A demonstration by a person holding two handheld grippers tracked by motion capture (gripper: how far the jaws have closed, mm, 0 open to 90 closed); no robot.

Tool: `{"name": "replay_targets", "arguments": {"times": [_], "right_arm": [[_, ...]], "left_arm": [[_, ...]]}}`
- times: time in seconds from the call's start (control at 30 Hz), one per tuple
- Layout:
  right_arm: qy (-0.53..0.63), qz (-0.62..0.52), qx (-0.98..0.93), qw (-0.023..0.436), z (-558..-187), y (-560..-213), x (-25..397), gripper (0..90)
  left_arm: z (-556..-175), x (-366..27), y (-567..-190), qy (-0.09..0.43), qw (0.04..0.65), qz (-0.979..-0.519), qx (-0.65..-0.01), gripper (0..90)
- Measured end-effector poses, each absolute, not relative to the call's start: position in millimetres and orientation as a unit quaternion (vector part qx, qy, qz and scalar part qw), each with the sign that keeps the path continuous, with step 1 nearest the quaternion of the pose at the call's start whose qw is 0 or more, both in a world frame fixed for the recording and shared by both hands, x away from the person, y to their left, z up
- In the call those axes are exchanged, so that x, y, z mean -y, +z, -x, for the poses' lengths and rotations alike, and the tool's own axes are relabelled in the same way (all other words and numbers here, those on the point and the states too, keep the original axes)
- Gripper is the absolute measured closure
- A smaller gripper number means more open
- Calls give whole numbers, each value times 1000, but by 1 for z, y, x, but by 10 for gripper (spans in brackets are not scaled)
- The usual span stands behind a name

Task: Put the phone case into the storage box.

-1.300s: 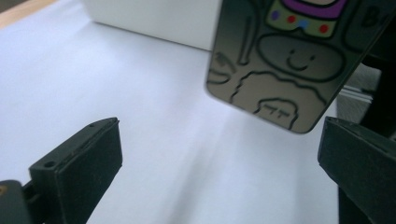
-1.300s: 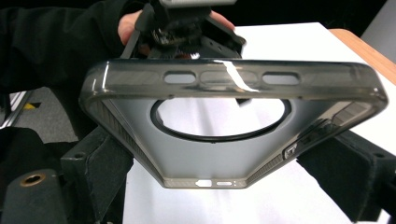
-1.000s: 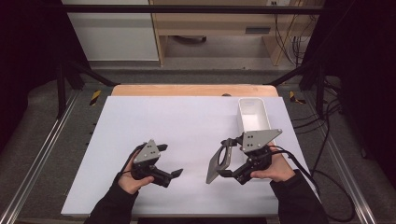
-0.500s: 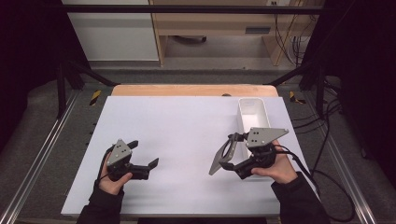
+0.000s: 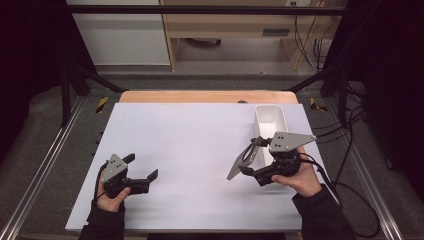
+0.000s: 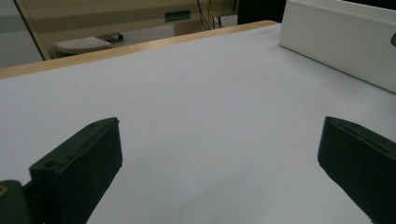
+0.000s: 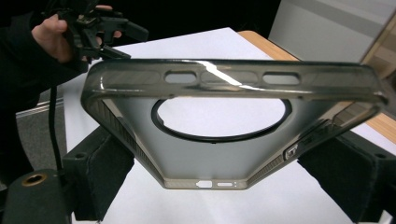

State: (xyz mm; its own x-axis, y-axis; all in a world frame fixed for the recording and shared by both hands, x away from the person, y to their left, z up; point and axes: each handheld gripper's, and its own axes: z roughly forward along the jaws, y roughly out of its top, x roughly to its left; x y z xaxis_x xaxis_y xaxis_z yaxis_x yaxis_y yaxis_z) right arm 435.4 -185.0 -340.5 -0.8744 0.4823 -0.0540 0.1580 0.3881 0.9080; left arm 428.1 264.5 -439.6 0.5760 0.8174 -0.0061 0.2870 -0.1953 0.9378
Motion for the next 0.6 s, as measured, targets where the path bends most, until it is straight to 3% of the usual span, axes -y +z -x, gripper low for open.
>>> {"name": "replay_targets", "arguments": {"times": [0.6], "right_arm": [[526,-247,-790,193,-444,-317,200,118]], "left_arm": [[-430,-273,-447,265,502,-728,-384,0]]}}
